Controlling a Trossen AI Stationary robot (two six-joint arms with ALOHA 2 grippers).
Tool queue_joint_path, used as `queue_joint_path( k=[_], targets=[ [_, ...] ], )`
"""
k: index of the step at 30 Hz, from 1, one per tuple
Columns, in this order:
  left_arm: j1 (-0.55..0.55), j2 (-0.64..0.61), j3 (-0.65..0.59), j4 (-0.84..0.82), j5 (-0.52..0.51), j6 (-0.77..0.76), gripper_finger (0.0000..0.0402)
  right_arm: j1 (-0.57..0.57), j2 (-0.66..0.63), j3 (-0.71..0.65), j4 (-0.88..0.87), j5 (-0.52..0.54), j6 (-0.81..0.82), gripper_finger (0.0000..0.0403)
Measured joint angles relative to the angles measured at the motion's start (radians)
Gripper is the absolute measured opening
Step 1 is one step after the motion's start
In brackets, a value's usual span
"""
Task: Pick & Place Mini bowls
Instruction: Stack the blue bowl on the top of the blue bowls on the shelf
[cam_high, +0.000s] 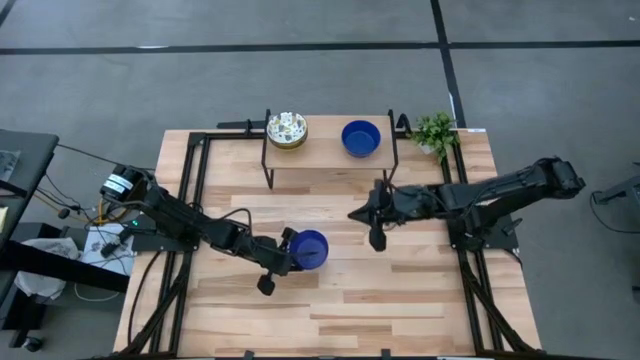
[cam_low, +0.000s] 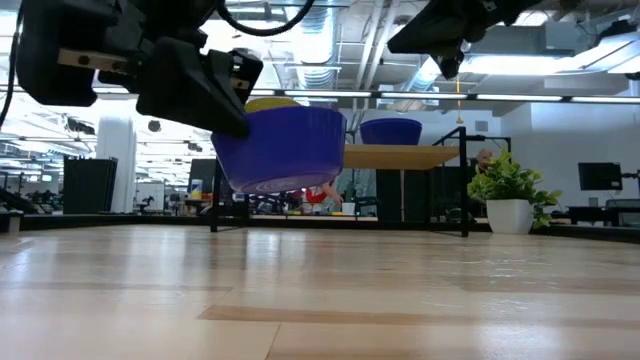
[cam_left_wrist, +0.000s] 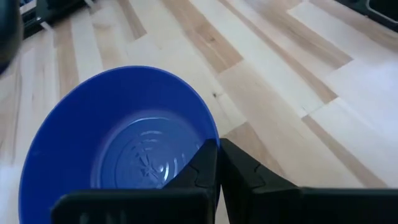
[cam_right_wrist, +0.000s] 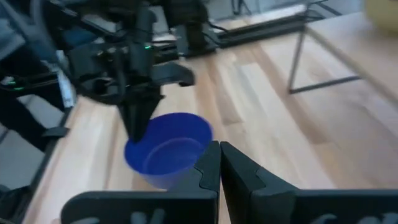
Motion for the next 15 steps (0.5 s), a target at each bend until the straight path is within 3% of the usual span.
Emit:
queue_joint_path(
  k=[8, 15],
  targets=[
    [0.046, 0.000, 0.008, -0.005, 0.002, 0.013, 0.0008, -0.082, 0.051, 0.229, -0.370, 0.001, 0.000, 0.0009],
    [0.125, 0.000, 0.043, -0.009, 0.065, 0.047, 0.0008, -0.135, 0.244, 0.440, -0.573, 0.001, -0.021, 0.0054]
  ],
)
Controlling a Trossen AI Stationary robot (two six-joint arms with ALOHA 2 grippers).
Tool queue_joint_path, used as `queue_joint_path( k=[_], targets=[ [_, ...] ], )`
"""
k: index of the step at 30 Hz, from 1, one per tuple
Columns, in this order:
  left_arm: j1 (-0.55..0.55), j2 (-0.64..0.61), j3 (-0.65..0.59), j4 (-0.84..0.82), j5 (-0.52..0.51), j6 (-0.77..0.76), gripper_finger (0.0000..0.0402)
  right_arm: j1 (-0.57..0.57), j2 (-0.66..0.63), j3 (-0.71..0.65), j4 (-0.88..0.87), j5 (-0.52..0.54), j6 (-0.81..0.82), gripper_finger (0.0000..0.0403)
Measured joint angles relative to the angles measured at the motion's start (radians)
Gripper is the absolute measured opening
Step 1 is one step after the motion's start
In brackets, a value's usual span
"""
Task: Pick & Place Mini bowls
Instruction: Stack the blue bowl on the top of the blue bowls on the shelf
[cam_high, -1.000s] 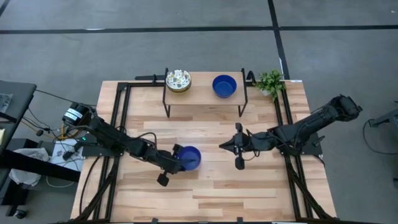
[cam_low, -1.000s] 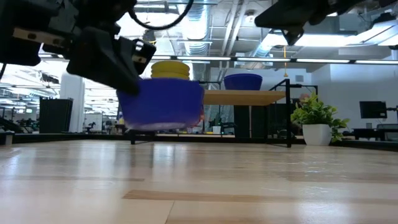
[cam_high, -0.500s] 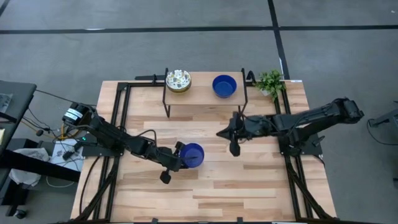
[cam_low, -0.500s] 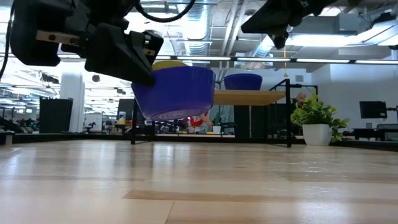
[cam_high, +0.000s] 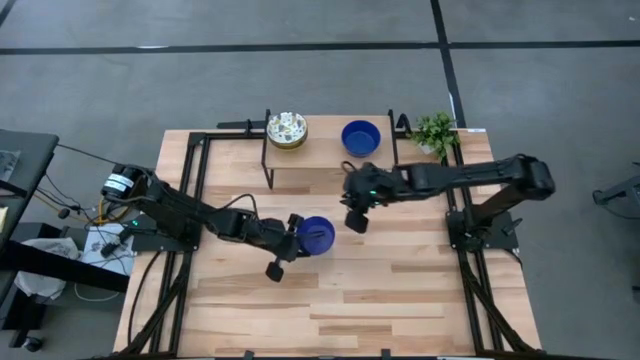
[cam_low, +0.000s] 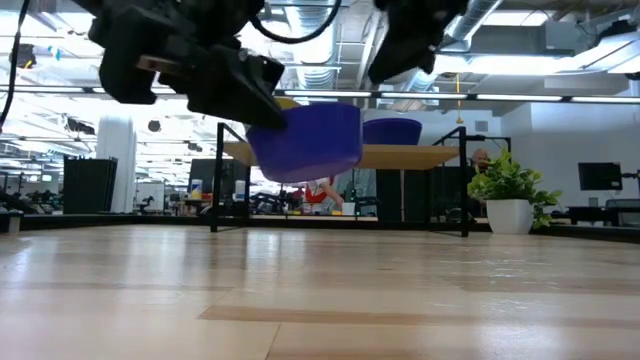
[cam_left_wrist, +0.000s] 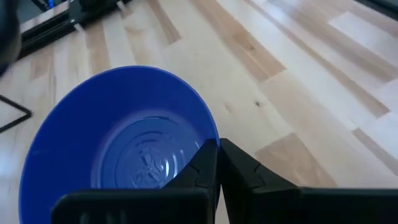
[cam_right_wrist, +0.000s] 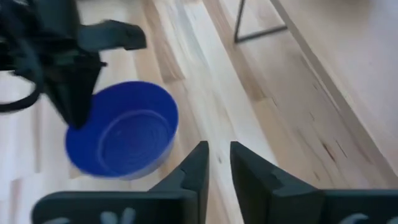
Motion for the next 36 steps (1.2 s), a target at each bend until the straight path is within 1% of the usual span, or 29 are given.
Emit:
queue_joint_path(
  k=[5, 7, 15, 18, 22, 25, 36],
  targets=[
    [-0.006, 0.000, 0.001, -0.052, 0.007, -0.011, 0.0008, -0.018, 0.140, 0.119, -0.078, 0.002, -0.008, 0.0080],
    [-0.020, 0.000, 0.002, -0.044, 0.007, -0.011, 0.0008, -0.018, 0.183, 0.153, -0.074, 0.000, -0.022, 0.0086],
    [-0.067, 0.000, 0.002, -0.043, 0.008, -0.011, 0.0009, -0.001, 0.294, 0.216, -0.099, -0.002, -0.024, 0.0087],
    [-0.074, 0.000, 0.002, -0.041, 0.008, -0.006, 0.0009, 0.011, 0.312, 0.218, -0.095, -0.006, 0.003, 0.0088],
    [-0.073, 0.000, 0.002, -0.037, 0.007, -0.006, 0.0009, 0.024, 0.329, 0.218, -0.108, -0.077, 0.011, 0.0088],
    [-0.072, 0.000, 0.001, -0.037, 0.007, -0.006, 0.0009, 0.039, 0.329, 0.218, -0.103, -0.107, 0.034, 0.0088],
    [-0.072, 0.000, 0.001, -0.037, 0.007, -0.006, 0.0010, 0.074, 0.320, 0.218, -0.106, -0.114, 0.053, 0.0088]
  ],
)
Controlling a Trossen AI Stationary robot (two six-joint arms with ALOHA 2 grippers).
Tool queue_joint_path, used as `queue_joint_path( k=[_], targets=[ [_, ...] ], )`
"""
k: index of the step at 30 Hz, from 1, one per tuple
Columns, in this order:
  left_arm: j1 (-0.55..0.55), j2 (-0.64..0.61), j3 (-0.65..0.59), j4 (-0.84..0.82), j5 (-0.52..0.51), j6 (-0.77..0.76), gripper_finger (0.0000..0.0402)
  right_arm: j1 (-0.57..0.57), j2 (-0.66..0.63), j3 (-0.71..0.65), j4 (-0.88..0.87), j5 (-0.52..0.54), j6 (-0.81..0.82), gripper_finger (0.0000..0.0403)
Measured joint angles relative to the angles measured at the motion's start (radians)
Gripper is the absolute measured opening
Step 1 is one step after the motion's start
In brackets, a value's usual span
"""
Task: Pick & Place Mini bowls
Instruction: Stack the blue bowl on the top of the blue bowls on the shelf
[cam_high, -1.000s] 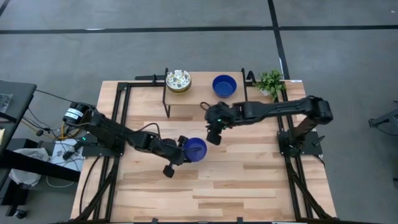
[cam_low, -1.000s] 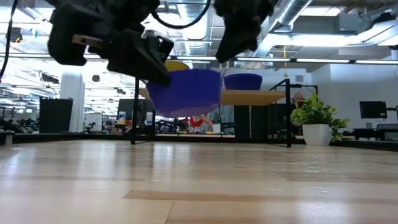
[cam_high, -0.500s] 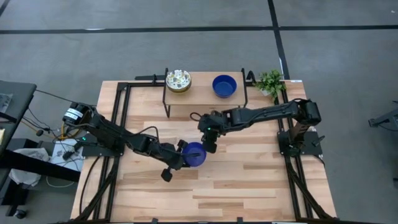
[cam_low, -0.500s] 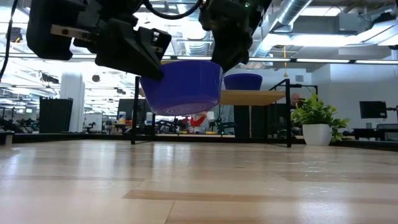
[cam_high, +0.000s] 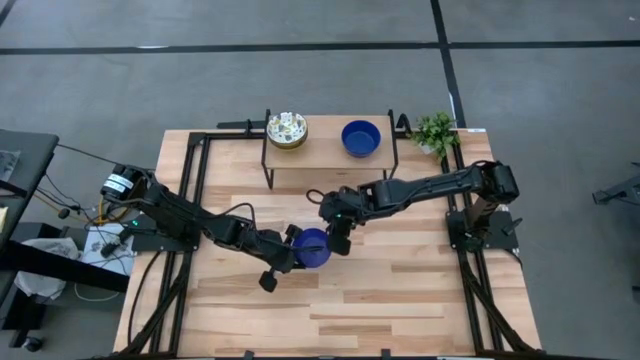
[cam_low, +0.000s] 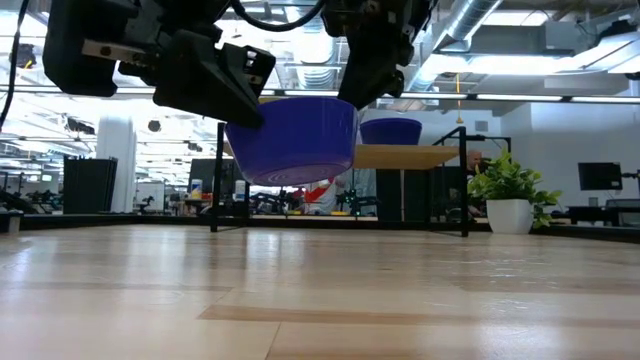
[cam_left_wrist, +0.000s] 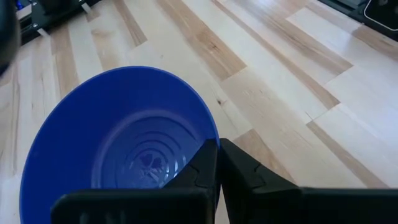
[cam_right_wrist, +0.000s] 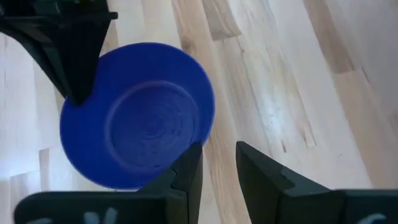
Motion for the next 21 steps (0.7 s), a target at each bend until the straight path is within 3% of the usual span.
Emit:
queue_joint_path(
  k=[8, 16, 21],
  targets=[
    [0.000, 0.000, 0.000, 0.000, 0.000, 0.000, 0.0010, 0.002, 0.000, 0.000, -0.001, 0.003, -0.029, 0.0094],
    [0.000, 0.000, 0.000, 0.000, 0.000, -0.003, 0.0010, 0.001, 0.000, 0.000, 0.001, 0.008, -0.032, 0.0133],
    [0.000, 0.000, 0.000, 0.000, 0.000, -0.004, 0.0010, 0.001, 0.009, -0.001, -0.002, 0.008, -0.025, 0.0184]
  ],
)
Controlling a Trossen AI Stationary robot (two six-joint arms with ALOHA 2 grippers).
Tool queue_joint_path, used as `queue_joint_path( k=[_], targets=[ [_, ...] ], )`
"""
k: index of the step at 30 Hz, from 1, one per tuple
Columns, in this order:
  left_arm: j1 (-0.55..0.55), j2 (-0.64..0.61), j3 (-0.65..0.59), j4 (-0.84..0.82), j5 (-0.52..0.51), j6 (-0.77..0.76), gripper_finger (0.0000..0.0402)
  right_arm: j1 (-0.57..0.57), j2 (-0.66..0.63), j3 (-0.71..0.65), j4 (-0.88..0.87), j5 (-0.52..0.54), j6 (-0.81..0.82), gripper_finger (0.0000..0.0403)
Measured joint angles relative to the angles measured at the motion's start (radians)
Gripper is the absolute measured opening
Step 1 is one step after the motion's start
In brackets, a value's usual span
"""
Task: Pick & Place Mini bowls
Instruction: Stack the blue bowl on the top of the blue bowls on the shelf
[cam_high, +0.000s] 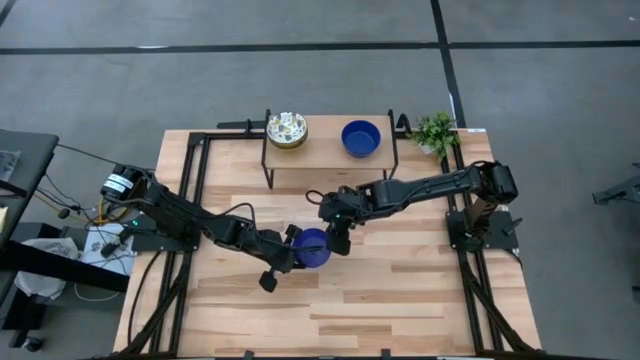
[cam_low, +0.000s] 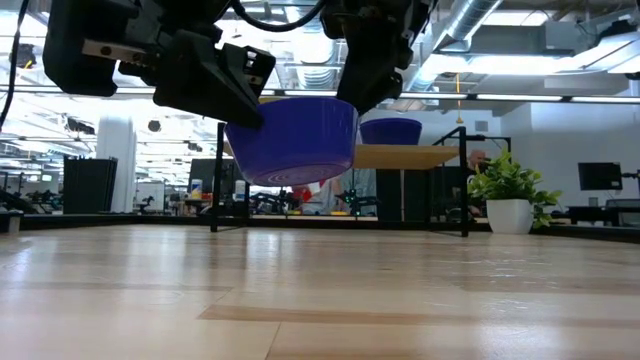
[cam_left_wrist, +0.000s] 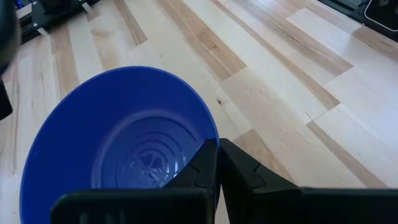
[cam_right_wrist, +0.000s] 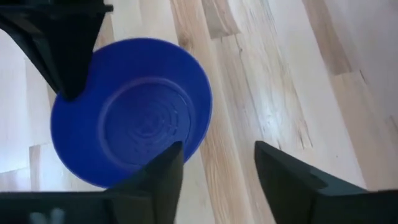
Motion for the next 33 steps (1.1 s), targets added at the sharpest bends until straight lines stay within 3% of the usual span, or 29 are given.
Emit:
queue_joint_path(
  k=[4, 8, 19, 33],
  targets=[
    [0.000, 0.000, 0.000, 0.000, 0.000, 0.000, 0.0010, 0.000, 0.000, 0.000, 0.003, 0.006, 0.017, 0.0231],
    [0.000, 0.000, 0.000, 0.000, 0.000, 0.000, 0.0010, -0.008, 0.000, 0.000, 0.011, -0.004, 0.092, 0.0249],
    [0.000, 0.000, 0.000, 0.000, 0.000, -0.001, 0.0010, -0.005, 0.000, 0.000, 0.006, -0.023, 0.300, 0.0234],
    [0.000, 0.000, 0.000, 0.002, 0.000, -0.001, 0.0010, 0.040, 0.000, -0.005, 0.002, -0.021, 0.313, 0.0221]
  ],
)
